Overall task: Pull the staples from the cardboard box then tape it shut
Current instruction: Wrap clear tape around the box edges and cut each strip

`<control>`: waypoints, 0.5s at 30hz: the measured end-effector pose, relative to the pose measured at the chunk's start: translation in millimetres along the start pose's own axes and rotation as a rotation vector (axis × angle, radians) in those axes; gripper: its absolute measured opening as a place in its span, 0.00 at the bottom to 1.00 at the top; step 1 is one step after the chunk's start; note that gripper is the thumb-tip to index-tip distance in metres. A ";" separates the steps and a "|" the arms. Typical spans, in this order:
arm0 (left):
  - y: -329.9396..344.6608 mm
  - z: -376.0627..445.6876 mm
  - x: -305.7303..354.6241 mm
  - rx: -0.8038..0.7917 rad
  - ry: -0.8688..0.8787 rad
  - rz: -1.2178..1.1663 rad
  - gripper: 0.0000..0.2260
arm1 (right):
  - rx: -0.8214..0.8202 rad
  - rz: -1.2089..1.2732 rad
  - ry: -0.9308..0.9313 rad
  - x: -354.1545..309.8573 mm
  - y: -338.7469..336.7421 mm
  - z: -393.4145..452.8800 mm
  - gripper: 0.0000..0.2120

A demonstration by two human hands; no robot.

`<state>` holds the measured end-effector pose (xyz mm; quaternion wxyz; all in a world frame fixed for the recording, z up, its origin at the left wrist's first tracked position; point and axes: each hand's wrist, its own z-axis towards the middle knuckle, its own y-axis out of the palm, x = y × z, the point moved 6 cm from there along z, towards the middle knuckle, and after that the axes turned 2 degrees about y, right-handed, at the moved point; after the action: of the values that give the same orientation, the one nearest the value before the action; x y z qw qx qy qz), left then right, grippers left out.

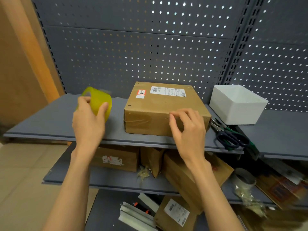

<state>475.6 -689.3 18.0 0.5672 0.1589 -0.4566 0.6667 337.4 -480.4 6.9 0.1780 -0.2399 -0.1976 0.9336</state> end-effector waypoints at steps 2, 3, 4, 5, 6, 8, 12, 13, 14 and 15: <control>-10.1 1.5 14.0 0.030 -0.023 -0.242 0.14 | 0.005 0.098 0.040 -5.0 -1.8 6.9 0.07; -14.3 1.2 21.1 0.027 -0.024 -0.351 0.12 | 0.005 0.157 0.065 -7.7 -2.9 11.0 0.07; -17.7 -0.7 27.4 0.012 -0.032 -0.455 0.10 | 0.000 0.215 0.089 -10.5 -4.2 14.9 0.07; -19.1 -4.2 32.0 -0.019 -0.045 -0.541 0.09 | -0.011 0.268 0.112 -13.1 -5.8 19.0 0.07; -19.1 -9.3 36.1 -0.062 -0.057 -0.607 0.08 | -0.027 0.318 0.132 -16.0 -7.5 23.1 0.06; -17.9 -22.6 46.9 -0.155 -0.045 -0.674 0.09 | -0.073 0.440 0.184 -22.4 -10.7 30.0 0.05; -10.6 -53.3 63.3 -0.325 -0.036 -0.805 0.12 | -0.177 0.753 0.277 -38.4 -15.8 33.6 0.07; -8.1 -60.2 65.7 -0.359 -0.039 -0.824 0.12 | -0.195 0.792 0.274 -41.9 -18.0 33.1 0.08; -5.5 -65.8 67.0 -0.390 -0.040 -0.837 0.13 | -0.220 0.826 0.272 -44.8 -19.4 32.0 0.08; -2.8 -70.6 68.1 -0.419 -0.037 -0.848 0.14 | -0.253 0.858 0.274 -47.1 -20.3 31.1 0.08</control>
<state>478.8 -592.1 31.3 0.8012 0.2254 -0.4860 0.2667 364.9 -492.0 59.0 -0.2300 -0.4410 -0.1674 0.8512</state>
